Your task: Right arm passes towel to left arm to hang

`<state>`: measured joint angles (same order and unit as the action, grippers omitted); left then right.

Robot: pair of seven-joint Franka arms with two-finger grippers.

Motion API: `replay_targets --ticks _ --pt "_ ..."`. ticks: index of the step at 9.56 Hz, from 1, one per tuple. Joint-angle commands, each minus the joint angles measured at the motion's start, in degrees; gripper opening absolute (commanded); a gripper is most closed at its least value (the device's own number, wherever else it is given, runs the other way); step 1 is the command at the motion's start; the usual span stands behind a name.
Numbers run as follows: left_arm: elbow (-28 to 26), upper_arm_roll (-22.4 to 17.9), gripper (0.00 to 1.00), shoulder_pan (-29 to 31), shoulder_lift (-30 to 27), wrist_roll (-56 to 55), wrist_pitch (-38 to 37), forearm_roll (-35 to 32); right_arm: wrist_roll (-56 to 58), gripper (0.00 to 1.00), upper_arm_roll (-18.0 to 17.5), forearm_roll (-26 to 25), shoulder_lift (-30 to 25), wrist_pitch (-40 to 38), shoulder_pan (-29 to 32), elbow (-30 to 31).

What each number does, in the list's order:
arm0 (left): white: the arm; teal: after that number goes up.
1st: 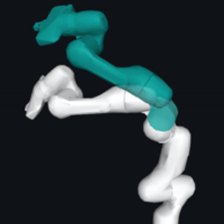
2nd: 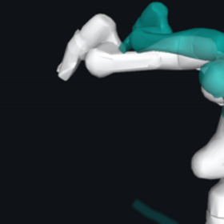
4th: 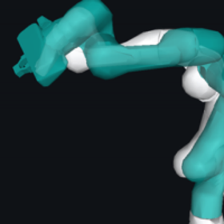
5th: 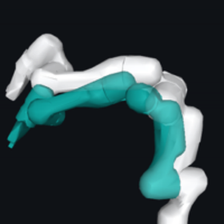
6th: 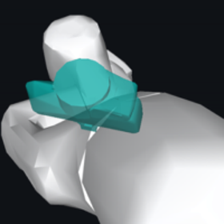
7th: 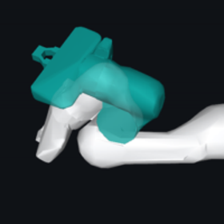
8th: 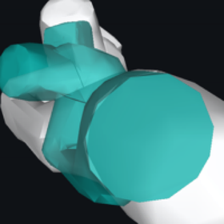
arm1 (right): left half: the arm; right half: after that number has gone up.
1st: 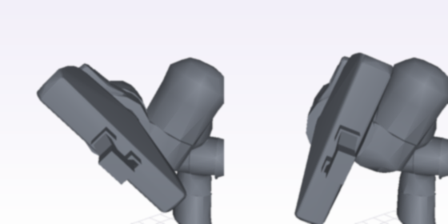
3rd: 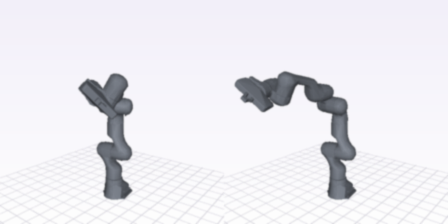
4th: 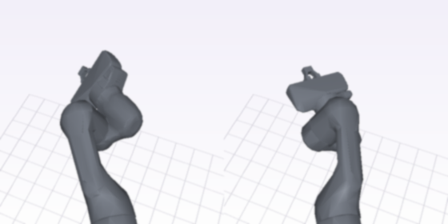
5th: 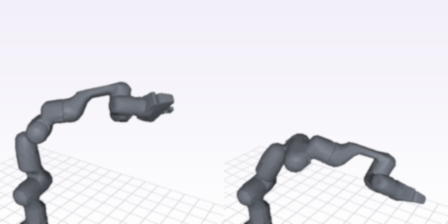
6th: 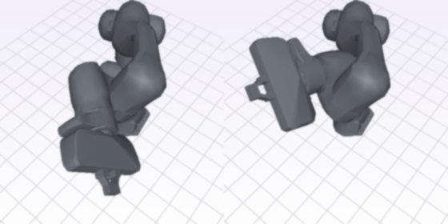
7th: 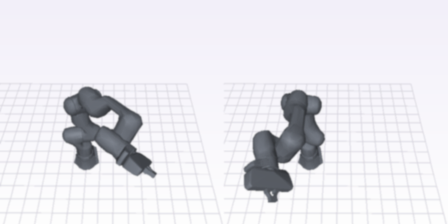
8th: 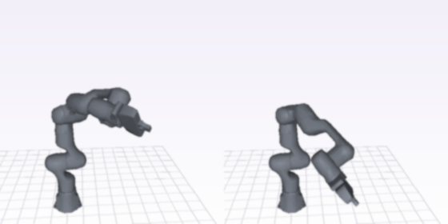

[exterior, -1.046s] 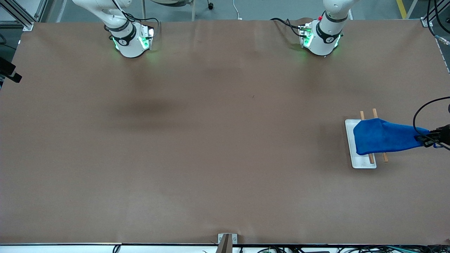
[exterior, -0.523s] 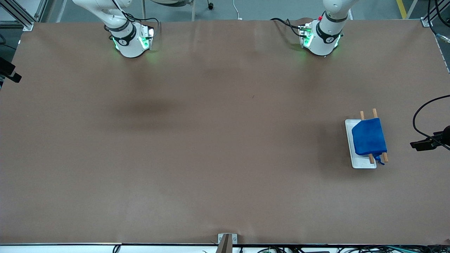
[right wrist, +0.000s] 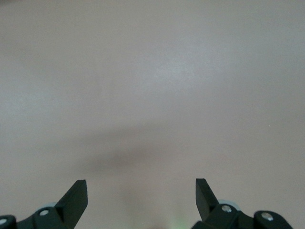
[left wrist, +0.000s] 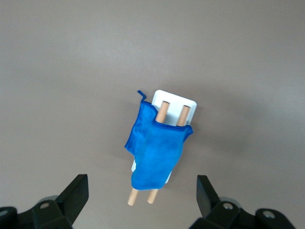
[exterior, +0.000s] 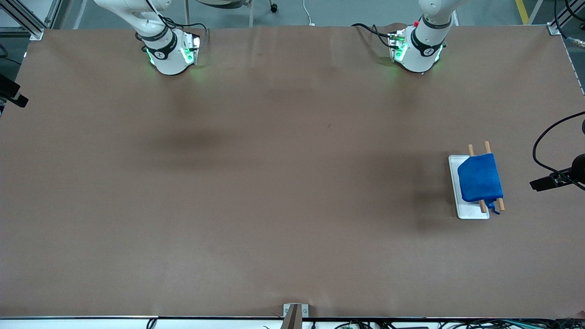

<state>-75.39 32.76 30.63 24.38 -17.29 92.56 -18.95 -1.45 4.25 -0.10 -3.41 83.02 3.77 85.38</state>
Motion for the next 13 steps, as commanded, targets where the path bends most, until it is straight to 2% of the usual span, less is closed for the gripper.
replay_targets --ticks 1,2,6,8,9,10,11,13 --pt "-1.3 2.0 1.0 0.3 -4.0 -0.1 -2.4 2.2 0.0 1.0 -0.6 -0.4 0.3 -0.8 0.9 -0.8" --pt "-1.3 3.4 1.0 0.3 -7.3 -0.1 -2.7 3.6 0.1 1.0 -0.7 -0.4 0.3 -0.8 1.0 -0.8" --pt "-1.2 7.5 1.0 0.3 -12.1 0.0 -6.9 4.1 0.3 1.0 -0.7 -0.4 0.3 -0.8 1.0 -0.7" --pt "-1.8 6.7 1.0 -0.1 -16.2 0.2 -7.0 8.6 0.4 1.0 -0.7 -0.4 0.3 -0.8 1.0 -0.7" --pt "-4.4 2.4 1.0 -3.6 -19.7 0.2 -7.0 11.6 0.4 1.0 -0.7 -0.4 0.3 -0.8 1.0 -0.7" --pt "-6.7 -6.4 1.0 -11.3 -21.9 0.2 -7.0 14.0 0.4 1.0 -0.7 -0.4 0.3 -0.9 1.0 -0.7" --pt "-8.4 -12.7 1.0 -17.4 -23.6 0.2 -7.0 15.3 0.4 1.0 -0.7 -0.4 0.3 -1.0 1.0 -0.7" --pt "-12.2 -18.5 1.0 -24.1 -26.5 0.2 -6.8 15.7 0.4 1.0 -0.7 -0.4 0.3 -1.0 1.1 -0.7"
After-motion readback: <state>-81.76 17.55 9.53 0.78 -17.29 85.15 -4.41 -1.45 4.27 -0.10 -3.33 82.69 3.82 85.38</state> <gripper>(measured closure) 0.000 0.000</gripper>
